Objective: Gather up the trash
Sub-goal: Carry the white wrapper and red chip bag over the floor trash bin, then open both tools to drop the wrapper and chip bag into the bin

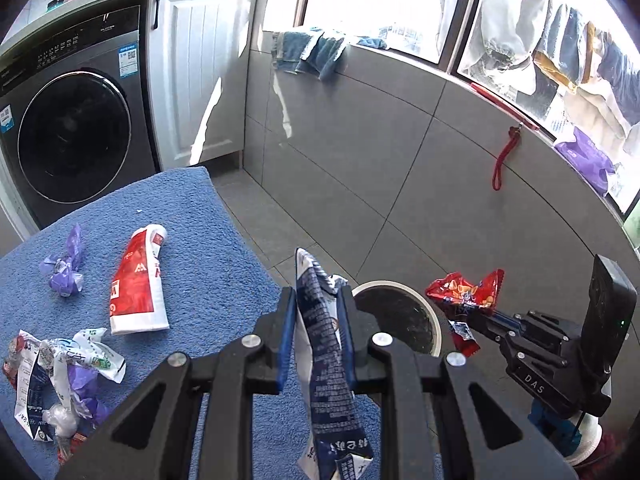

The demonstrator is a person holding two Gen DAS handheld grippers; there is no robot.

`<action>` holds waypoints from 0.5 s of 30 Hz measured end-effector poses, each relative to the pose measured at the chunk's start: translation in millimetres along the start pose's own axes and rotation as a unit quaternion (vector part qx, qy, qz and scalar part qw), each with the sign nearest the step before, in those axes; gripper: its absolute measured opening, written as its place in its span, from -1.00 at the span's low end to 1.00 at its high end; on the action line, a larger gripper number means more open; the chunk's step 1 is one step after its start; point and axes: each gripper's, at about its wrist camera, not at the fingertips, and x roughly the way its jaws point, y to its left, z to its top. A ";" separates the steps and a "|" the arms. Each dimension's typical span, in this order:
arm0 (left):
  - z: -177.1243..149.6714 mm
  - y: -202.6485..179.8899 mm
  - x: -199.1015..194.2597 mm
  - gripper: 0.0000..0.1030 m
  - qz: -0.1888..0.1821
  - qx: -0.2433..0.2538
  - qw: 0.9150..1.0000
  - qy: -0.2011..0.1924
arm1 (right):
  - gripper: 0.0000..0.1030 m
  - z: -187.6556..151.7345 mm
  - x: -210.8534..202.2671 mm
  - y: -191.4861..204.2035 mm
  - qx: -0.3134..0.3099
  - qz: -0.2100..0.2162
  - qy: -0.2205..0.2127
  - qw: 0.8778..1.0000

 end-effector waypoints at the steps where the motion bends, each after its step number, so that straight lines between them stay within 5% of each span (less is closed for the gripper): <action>1: 2.9 -9.5 10.8 -0.63 -0.007 0.008 1.000 0.006 | -0.84 -0.3 0.8 -7.6 0.005 -0.008 0.003 1.000; 8: 25.0 -58.0 94.0 -0.62 -0.048 0.027 0.997 0.048 | -0.79 -1.9 22.2 -50.6 0.031 -0.053 0.034 0.998; 15: 26.9 -79.0 168.6 -0.60 -0.050 0.026 0.994 0.091 | -0.76 -5.7 54.4 -80.1 0.052 -0.085 0.070 0.993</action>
